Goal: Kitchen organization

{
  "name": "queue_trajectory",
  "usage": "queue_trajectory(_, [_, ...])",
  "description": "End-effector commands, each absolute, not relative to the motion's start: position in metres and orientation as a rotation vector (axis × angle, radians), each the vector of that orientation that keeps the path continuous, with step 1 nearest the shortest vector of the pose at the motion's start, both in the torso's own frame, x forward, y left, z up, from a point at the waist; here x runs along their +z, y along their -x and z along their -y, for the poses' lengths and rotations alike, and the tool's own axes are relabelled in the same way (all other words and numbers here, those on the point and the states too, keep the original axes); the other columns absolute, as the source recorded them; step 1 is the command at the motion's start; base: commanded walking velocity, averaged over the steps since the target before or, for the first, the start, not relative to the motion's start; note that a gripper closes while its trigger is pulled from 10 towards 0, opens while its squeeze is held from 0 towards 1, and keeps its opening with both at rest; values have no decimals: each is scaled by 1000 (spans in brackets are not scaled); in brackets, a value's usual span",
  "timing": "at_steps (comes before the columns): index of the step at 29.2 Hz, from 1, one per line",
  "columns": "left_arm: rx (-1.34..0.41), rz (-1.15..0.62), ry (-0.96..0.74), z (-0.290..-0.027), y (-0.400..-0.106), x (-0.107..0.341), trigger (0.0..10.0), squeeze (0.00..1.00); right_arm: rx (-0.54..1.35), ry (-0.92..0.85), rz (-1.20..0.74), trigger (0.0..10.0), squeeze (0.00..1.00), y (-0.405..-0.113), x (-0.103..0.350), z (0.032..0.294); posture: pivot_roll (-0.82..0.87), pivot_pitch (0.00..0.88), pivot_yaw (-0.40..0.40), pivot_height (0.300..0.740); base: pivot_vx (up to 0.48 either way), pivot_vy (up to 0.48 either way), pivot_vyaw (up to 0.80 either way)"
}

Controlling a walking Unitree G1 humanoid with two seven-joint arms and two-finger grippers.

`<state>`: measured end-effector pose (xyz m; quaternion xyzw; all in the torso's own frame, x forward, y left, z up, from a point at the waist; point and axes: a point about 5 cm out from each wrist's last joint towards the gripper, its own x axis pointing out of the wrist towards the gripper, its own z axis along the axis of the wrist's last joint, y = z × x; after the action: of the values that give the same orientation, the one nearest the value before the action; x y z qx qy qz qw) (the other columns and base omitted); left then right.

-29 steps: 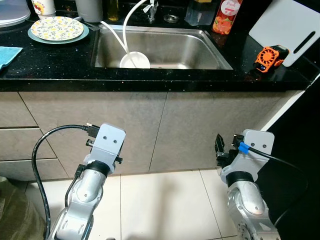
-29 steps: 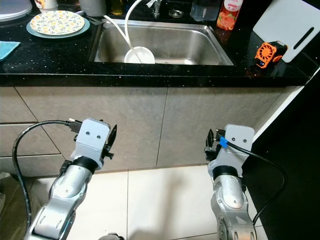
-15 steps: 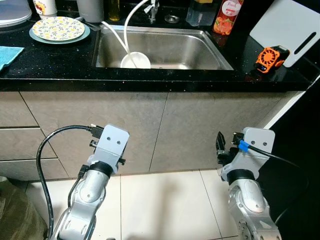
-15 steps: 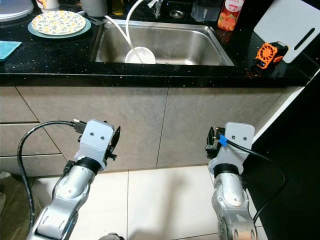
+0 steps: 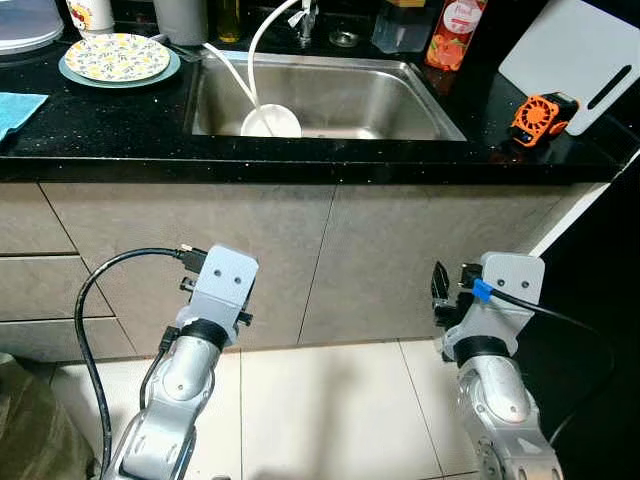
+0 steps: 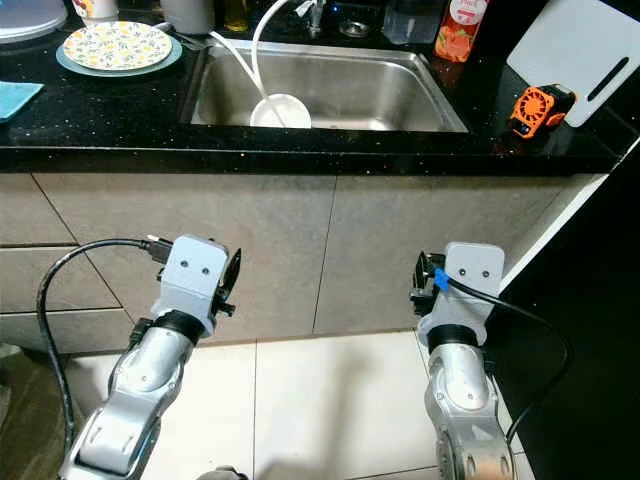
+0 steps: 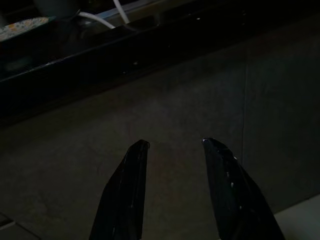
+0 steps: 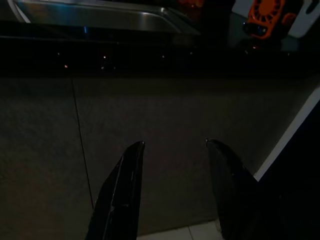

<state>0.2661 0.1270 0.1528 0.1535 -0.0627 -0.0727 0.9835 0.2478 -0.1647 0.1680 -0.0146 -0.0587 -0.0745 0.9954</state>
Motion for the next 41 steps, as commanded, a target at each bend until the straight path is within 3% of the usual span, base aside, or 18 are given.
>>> queue_trajectory(1, [-139, 96, -303, -127, -268, 148, 10000, 0, -158, 39, 101, 10000, 0, -248, 163, 168, 160, 74, -84, 740, 0, 0, 0])
queue_trajectory(41, [-184, 94, -309, -118, -271, 147, 10000, 0, -154, 26, 103, 10000, 0, -252, 163, 170, 162, 75, -93, 740, 0, 0, 0])
